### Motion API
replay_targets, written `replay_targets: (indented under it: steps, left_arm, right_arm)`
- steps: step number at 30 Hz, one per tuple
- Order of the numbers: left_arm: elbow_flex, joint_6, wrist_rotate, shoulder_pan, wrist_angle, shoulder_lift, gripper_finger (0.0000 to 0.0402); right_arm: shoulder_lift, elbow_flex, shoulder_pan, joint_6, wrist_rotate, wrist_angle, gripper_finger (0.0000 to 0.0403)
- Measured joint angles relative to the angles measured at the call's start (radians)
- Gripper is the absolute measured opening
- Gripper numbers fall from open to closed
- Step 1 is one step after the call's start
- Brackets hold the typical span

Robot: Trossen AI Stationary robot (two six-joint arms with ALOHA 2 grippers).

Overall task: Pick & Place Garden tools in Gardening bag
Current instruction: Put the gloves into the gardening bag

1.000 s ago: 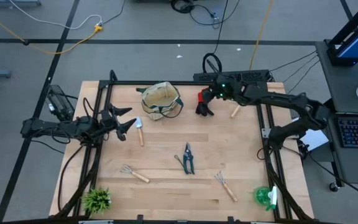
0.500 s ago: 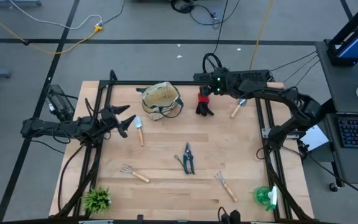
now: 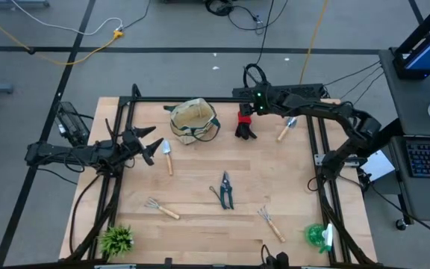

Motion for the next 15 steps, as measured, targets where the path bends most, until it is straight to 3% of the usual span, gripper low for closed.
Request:
replay_targets:
  steps: [15]
  left_arm:
    - [0.000, -0.024, 0.000, 0.000, -0.011, 0.000, 0.0294]
  right_arm:
    - [0.256, 0.002, 0.017, 0.069, -0.041, 0.050, 0.0267]
